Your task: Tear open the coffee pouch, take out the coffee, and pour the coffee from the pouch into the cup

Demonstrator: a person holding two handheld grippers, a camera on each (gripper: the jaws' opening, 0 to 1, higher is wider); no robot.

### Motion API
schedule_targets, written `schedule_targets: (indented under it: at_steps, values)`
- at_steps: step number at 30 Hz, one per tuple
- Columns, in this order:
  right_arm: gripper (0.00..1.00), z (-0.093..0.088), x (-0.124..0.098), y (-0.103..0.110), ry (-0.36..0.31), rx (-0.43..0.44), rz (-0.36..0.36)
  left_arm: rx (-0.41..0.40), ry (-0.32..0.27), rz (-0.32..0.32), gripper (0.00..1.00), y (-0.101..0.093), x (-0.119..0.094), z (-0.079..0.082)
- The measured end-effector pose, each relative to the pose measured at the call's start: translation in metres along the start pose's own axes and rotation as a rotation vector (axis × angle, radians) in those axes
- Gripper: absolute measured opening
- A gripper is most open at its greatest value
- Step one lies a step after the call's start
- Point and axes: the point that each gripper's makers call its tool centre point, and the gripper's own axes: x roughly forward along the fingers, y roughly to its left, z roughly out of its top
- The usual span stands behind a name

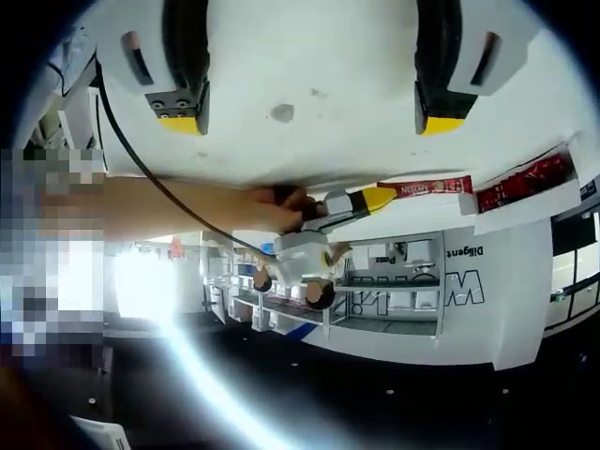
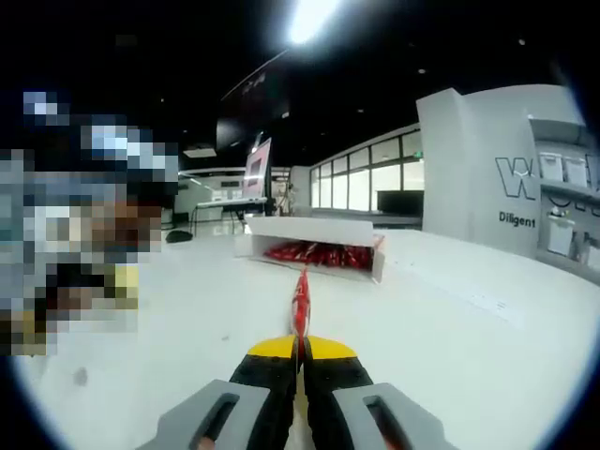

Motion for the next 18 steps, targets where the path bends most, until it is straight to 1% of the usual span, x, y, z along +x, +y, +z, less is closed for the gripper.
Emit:
schedule_targets:
  at_steps: [4, 18]
  values:
    - [0.04, 0.0002, -0.0013, -0.0004, -0.003, 0.001, -0.002, 0.000, -0.002, 0.004, 0.95, 0.0003, -0.0002, 0.0004]
    - [0.04, -0.0010, -0.0006, 0.0007, 0.006, -0.004, -0.003, -0.001, -0.005, -0.003, 0.95, -0.0010, -0.0011, 0.0008]
